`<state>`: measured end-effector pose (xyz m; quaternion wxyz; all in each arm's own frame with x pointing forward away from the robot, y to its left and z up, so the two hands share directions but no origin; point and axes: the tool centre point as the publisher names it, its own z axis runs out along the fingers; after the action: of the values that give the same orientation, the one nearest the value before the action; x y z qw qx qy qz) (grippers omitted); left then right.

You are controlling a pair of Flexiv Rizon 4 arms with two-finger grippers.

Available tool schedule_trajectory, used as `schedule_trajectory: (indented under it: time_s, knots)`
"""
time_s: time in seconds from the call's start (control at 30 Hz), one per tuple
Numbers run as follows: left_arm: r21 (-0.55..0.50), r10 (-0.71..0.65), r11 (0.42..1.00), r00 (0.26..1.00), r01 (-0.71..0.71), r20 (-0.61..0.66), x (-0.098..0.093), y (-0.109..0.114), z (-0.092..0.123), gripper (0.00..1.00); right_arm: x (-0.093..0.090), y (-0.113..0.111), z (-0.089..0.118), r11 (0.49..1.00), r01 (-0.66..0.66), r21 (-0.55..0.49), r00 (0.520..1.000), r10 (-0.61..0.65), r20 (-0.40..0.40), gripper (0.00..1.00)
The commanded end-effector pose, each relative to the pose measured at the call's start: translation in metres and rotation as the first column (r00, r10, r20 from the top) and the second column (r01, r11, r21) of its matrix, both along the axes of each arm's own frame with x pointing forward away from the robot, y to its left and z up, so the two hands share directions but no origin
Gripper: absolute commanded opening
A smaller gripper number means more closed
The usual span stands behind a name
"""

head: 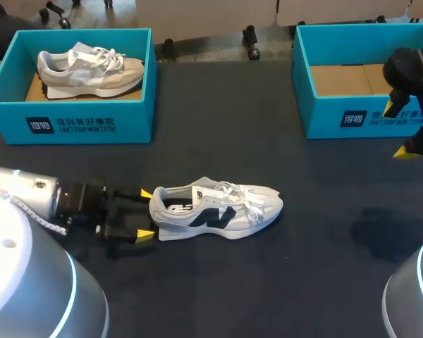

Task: Take the shoe out of the shoebox, open the shoe tongue, remove and reinsert the insole, then place the shoe into the shoebox

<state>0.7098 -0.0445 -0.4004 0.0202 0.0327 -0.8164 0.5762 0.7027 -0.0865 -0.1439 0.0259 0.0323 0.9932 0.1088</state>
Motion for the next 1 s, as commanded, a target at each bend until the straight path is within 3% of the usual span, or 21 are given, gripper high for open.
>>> schedule_trajectory:
  time_s: [0.03,1.0]
  knots:
    - [-0.003,0.004,1.0,1.0,-0.004,0.009,0.001,-0.009,-0.004,1.0,0.002,0.0,0.0,1.0,0.0,-0.002,1.0,0.0,-0.003,1.0]
    - [-0.006,0.012,1.0,0.998,-0.011,0.055,0.019,-0.04,-0.017,1.0,0.002,0.0,0.0,1.0,0.0,-0.002,1.0,0.0,-0.003,1.0]
